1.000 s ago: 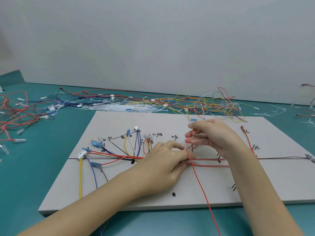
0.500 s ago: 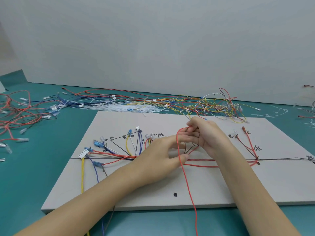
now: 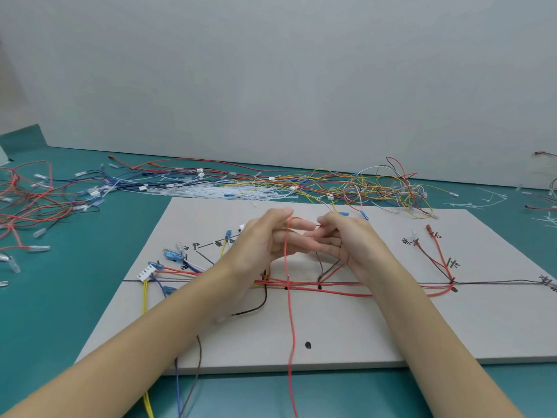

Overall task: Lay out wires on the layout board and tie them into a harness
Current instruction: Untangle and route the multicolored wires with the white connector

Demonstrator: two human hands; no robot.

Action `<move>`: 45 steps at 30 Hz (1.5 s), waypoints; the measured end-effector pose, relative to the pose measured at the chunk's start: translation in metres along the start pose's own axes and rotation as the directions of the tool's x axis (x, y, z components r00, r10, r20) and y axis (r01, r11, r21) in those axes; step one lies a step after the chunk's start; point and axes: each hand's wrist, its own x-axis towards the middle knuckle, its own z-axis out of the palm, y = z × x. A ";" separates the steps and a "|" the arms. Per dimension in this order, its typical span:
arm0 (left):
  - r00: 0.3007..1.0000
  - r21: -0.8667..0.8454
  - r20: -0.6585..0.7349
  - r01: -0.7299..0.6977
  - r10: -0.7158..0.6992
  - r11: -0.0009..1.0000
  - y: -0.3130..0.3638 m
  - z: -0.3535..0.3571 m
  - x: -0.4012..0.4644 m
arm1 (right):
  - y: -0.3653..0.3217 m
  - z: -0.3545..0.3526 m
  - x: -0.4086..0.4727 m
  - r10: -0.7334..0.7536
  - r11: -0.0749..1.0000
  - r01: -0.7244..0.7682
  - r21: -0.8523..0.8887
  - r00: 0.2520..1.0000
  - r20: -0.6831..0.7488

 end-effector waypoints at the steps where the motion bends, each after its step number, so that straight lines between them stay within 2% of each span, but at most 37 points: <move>1: 0.998 -0.052 -0.052 0.022 -0.025 0.998 0.002 -0.002 0.002 | 0.000 0.001 0.000 0.003 1.000 -0.003 0.000 1.000 0.012; 5: 0.971 -0.166 -0.225 0.045 -0.082 0.985 0.004 -0.013 0.008 | 0.002 0.003 0.001 0.009 1.000 -0.008 -0.027 0.999 0.039; 11: 0.944 -0.222 -0.286 0.102 -0.164 0.970 0.002 -0.026 0.014 | 0.006 0.008 0.003 0.023 0.993 -0.009 -0.115 0.992 0.122; 14: 0.929 -0.267 -0.291 0.150 -0.228 0.952 0.003 -0.029 0.016 | 0.005 0.010 0.003 0.028 0.967 0.010 -0.255 0.989 0.144; 17: 0.916 -0.287 -0.301 0.180 -0.267 0.941 0.004 -0.031 0.016 | 0.005 0.012 0.008 -0.071 0.865 0.111 -0.490 0.993 0.099; 19: 0.910 -0.286 -0.310 0.186 -0.274 0.940 0.005 -0.032 0.016 | 0.005 0.016 0.015 -0.092 0.780 0.128 -0.613 0.992 0.089; 23: 0.903 -0.281 -0.312 0.210 -0.296 0.936 0.004 -0.032 0.015 | 0.006 0.022 0.026 -0.098 0.661 0.127 -0.739 0.992 0.083; 27: 0.900 -0.169 -0.347 0.218 -0.265 0.961 0.003 -0.032 0.013 | 0.001 0.029 0.031 -0.076 0.567 0.098 -0.818 0.995 0.067; 31: 0.880 0.112 -0.463 0.176 -0.105 0.978 0.000 -0.033 0.012 | -0.001 0.034 0.038 -0.075 0.440 0.086 -0.894 0.995 0.059; 34: 0.873 0.221 -0.487 0.152 -0.027 0.963 -0.001 -0.033 0.011 | -0.002 0.034 0.041 -0.083 0.395 0.093 -0.914 0.994 0.065; 38: 0.861 0.294 -0.509 0.149 0.022 0.944 0.000 -0.038 0.011 | -0.001 0.034 0.041 -0.095 0.362 0.107 -0.926 0.992 0.077; 41: 0.849 0.350 -0.524 0.147 0.063 0.925 -0.001 -0.039 0.012 | 0.000 0.037 0.039 -0.116 0.288 0.125 -0.949 0.989 0.095; 43: 0.850 0.308 -0.525 0.156 0.031 0.939 -0.001 -0.039 0.012 | 0.001 0.039 0.039 -0.135 0.241 0.128 -0.962 0.986 0.097; 45: 0.855 0.173 -0.514 0.179 -0.066 0.969 0.000 -0.041 0.013 | 0.002 0.040 0.038 -0.155 0.227 0.126 -0.966 0.984 0.092</move>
